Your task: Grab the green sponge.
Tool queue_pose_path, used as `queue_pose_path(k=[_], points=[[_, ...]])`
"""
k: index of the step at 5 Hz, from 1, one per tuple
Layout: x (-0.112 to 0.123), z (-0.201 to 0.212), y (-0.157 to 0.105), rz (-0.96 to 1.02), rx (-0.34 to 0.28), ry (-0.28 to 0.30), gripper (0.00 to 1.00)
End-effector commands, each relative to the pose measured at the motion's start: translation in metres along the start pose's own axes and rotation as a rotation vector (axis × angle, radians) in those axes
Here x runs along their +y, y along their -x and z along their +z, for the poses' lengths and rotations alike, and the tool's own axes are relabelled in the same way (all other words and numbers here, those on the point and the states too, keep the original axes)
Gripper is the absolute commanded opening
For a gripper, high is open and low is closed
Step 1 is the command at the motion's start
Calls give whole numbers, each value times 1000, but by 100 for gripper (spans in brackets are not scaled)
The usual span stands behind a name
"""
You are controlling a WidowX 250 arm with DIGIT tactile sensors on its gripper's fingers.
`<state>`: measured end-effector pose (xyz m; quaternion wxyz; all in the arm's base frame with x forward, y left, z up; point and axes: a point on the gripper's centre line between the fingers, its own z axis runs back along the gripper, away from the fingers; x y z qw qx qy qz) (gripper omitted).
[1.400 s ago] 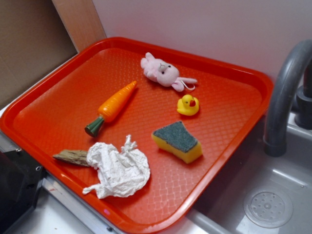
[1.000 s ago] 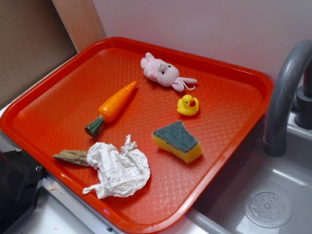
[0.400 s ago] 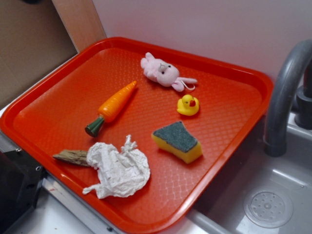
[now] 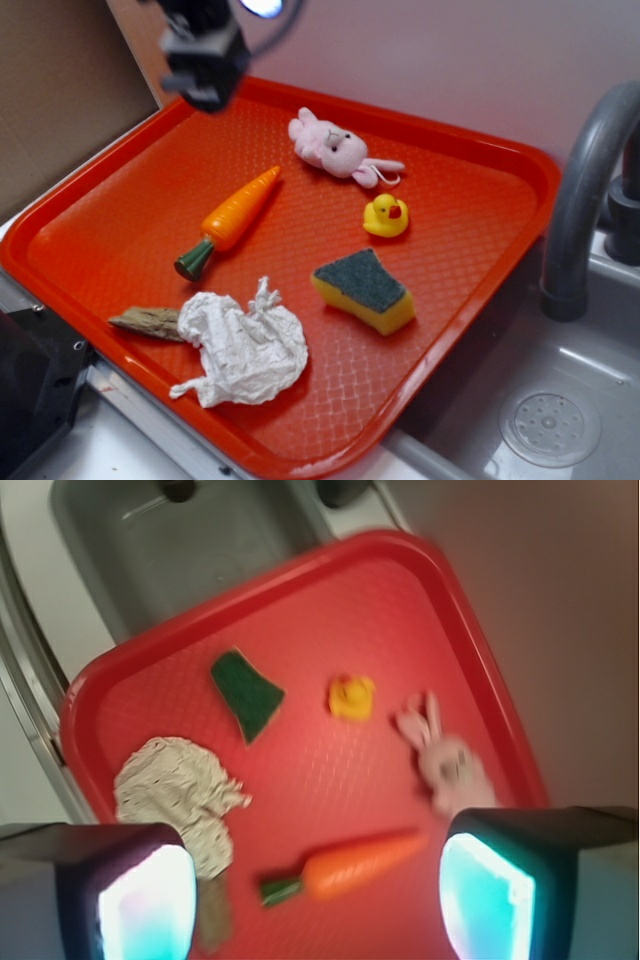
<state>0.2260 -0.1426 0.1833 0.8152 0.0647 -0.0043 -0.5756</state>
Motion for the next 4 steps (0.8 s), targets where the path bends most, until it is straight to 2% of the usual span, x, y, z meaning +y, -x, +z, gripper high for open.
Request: queue_pose_path(k=[1,3,4], points=[[-33,-63,-22,-208,31,100,100],[-43,-103,-39,-255,68,111,100],[-48,-119,-45,-249,58,124,100]])
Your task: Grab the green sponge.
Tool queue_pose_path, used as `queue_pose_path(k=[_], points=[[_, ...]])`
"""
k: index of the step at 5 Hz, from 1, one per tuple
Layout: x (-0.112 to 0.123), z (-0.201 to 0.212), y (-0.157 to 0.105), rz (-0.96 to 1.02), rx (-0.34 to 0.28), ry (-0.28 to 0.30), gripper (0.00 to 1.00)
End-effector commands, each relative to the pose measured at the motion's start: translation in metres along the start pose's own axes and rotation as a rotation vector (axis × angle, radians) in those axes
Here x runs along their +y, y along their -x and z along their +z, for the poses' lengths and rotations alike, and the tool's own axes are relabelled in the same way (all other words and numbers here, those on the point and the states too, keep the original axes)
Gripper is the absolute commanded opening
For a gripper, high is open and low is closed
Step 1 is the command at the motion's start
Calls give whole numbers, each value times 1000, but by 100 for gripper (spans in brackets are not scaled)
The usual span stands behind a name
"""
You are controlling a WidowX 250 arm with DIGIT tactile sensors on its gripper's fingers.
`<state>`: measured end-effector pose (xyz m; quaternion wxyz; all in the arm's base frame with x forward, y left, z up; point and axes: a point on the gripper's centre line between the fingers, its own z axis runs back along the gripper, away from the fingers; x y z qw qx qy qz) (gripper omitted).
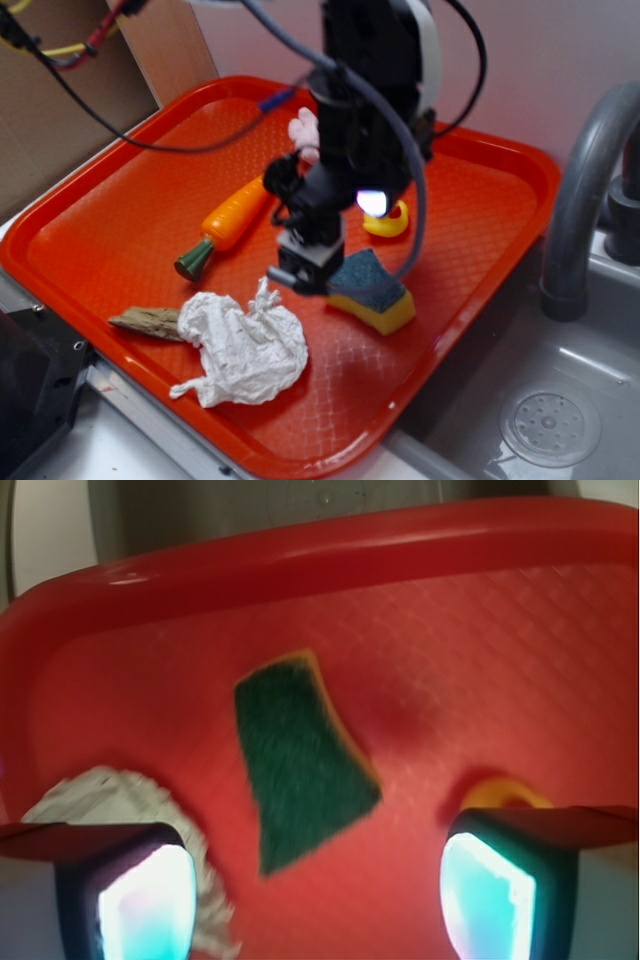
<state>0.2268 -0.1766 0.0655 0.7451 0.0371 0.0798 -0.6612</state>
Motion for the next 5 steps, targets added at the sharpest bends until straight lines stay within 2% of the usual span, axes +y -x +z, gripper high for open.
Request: queue_pose_path(k=[1,2,3,4,5], points=[[-23,-21,-18,-14,-27,-15,100],[-26,-31,-18,55,-12,-44,100],[-25,-38,-13,126,-141,13,0],[-21,-26,-1,377,-198,-20,0],[-7,-10,11,633,-172,-65,0]])
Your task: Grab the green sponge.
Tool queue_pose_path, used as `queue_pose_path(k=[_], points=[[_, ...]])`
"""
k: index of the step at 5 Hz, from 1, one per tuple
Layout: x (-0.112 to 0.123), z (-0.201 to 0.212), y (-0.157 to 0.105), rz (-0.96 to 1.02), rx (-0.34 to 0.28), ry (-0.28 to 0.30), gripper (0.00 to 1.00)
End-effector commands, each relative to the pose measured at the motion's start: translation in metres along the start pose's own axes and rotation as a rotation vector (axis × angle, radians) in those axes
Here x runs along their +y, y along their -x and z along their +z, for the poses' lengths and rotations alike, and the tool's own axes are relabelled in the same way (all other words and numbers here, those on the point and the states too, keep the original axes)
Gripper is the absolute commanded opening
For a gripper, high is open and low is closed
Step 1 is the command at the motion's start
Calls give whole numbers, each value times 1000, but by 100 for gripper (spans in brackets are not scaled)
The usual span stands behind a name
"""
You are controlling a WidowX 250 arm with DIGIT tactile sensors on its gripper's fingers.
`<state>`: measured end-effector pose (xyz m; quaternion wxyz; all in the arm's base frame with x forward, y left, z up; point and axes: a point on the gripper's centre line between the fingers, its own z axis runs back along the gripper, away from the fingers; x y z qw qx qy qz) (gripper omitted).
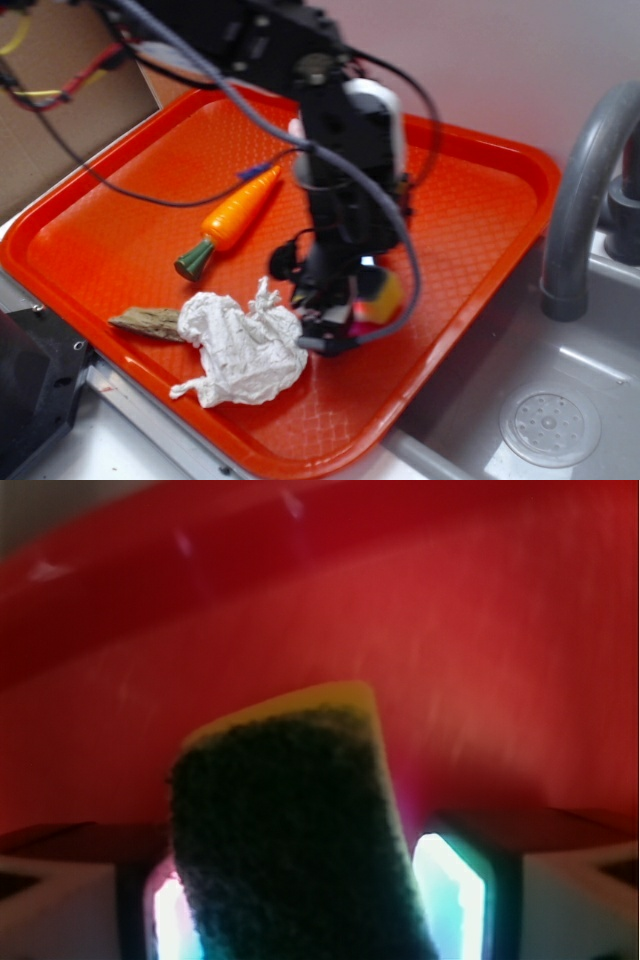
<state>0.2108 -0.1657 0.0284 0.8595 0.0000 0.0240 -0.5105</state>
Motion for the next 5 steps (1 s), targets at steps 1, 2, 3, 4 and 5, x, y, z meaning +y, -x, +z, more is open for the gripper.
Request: queue_pose_path(k=[1,2,3,4,5], points=[[21,73,13,500,-30,-100,0],[32,115,38,750,-35,-98,0],[29,156,63,1001,-78,-74,0],[22,186,80,1252,-102,-98,0],[21,194,84,1342,-142,-60,0]])
